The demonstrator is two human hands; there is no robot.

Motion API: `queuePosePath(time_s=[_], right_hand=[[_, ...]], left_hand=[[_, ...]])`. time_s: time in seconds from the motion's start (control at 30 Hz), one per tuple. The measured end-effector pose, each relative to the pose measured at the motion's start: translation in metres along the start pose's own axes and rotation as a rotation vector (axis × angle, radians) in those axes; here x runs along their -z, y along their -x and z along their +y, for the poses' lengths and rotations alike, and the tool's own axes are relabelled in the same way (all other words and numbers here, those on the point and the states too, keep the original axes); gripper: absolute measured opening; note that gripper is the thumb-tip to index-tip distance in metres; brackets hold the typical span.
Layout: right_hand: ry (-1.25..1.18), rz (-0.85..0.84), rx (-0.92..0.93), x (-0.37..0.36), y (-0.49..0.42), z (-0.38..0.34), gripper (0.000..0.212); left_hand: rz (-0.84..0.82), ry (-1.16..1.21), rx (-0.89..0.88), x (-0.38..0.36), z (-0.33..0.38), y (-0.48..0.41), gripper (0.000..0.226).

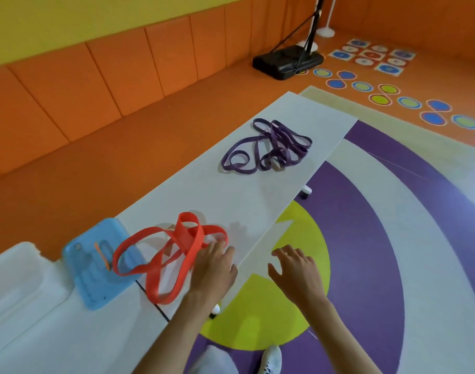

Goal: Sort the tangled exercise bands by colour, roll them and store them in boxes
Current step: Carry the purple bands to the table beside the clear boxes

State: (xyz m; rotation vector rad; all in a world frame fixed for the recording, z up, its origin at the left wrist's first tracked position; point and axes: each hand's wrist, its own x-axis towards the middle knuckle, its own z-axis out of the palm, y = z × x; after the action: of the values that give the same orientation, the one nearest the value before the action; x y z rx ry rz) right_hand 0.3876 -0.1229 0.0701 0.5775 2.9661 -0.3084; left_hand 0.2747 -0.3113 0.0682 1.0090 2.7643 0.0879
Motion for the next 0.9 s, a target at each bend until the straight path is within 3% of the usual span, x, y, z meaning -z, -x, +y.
queuePosePath(time_s=[0.27, 0.6, 0.7, 0.9], right_hand=[[-0.001, -0.013, 0.015, 0.036, -0.113, 0.079, 0.041], [0.035, -0.071, 0.033, 0.059, -0.307, 0.147, 0.043], [0.051, -0.07, 0.029, 0.065, -0.361, 0.168, 0.045], [0.03, -0.172, 0.009, 0.079, -0.461, 0.203, 0.053]], left_hand=[[-0.037, 0.048, 0.077, 0.018, 0.046, -0.119, 0.037], [-0.058, 0.122, 0.206, 0.022, 0.024, -0.318, 0.043], [-0.093, 0.193, 0.229, 0.024, 0.015, -0.373, 0.055], [-0.319, 0.378, 0.321, 0.023, -0.017, -0.479, 0.096]])
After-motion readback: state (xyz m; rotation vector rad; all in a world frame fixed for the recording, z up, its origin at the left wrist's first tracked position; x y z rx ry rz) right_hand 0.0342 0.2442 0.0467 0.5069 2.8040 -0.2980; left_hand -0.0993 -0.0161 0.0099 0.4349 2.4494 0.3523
